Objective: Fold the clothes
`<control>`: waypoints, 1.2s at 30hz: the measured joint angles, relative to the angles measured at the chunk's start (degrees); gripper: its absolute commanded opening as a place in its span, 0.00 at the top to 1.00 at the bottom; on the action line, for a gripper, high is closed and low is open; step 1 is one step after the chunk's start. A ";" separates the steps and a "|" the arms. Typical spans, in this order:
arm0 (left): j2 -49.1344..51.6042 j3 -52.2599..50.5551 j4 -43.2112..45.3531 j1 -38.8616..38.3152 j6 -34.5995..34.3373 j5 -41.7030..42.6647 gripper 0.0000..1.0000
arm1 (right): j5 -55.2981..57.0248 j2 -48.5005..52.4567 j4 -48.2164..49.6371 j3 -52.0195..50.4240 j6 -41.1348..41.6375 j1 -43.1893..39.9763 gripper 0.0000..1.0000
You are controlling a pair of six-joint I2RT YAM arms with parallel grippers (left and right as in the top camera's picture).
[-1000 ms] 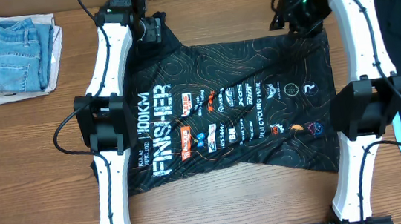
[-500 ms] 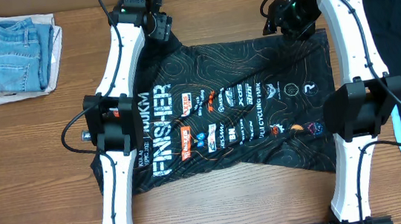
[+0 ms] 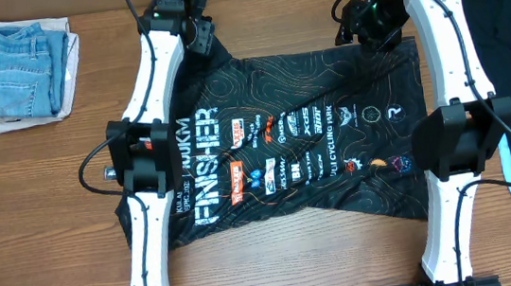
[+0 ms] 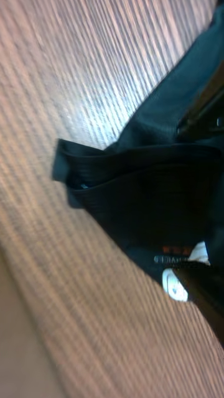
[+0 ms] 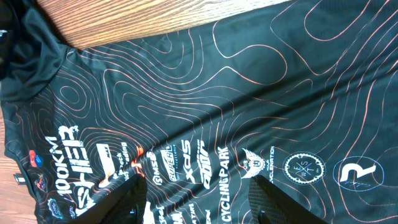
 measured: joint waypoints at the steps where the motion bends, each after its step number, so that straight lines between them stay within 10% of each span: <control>1: 0.33 0.00 -0.04 0.02 0.00 0.00 0.42 | -0.02 0.00 0.00 0.00 0.02 0.00 0.43; 14: 1.62 0.00 3.54 0.07 0.04 -3.08 0.96 | 0.48 0.00 0.02 0.00 0.02 0.00 0.44; 30: 1.62 0.00 12.41 3.06 -14.01 -21.42 0.96 | 2.27 0.00 -2.23 0.00 0.02 0.00 0.47; 32: 1.62 0.00 12.39 4.81 -15.87 -22.43 0.85 | 2.51 0.00 -2.56 0.00 0.04 0.00 0.47; 33: 1.62 0.00 12.37 5.49 -16.52 -22.71 0.56 | 2.58 0.00 -2.51 0.00 0.04 0.00 0.47; 34: 1.62 0.00 12.22 6.34 -16.96 -23.02 0.00 | 2.62 0.00 -2.51 0.00 0.00 0.00 0.47; 36: 1.62 0.00 12.11 7.76 -17.86 -23.58 0.00 | 2.78 0.00 -2.51 0.00 0.04 0.00 0.47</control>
